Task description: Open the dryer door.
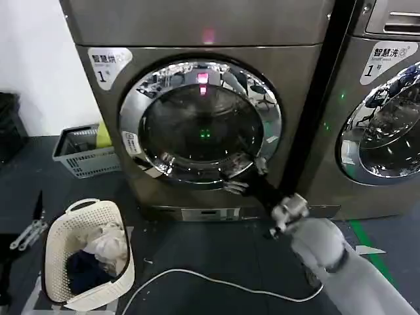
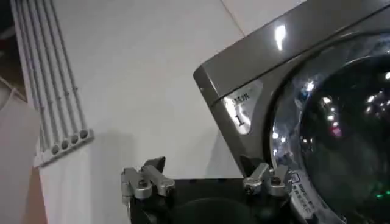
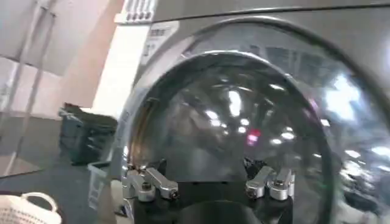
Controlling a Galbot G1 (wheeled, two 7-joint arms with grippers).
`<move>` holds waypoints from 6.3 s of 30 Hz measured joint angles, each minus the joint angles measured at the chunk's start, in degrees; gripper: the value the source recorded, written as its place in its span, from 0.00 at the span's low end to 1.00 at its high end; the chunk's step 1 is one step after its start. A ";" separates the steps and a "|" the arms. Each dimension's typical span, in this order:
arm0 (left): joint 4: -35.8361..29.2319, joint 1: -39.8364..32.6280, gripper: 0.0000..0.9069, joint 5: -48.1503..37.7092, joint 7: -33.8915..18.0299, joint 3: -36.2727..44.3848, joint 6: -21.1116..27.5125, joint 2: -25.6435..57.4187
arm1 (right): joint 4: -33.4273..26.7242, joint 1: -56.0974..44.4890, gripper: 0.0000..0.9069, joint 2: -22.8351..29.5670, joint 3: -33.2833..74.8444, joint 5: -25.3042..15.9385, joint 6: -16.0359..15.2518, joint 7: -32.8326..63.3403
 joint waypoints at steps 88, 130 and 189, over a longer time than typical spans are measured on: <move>-3.41 3.20 1.00 0.77 0.01 -0.66 -1.27 -2.96 | -45.08 29.19 1.00 25.59 -21.50 5.25 15.63 -23.47; 23.48 -13.02 1.00 17.54 2.48 -4.34 -4.20 19.08 | -18.36 18.67 1.00 2.09 -18.52 17.16 22.98 -55.88; 50.94 -68.82 1.00 19.09 5.13 73.85 -10.58 8.95 | -24.70 -60.08 1.00 17.32 121.11 -21.14 13.21 21.04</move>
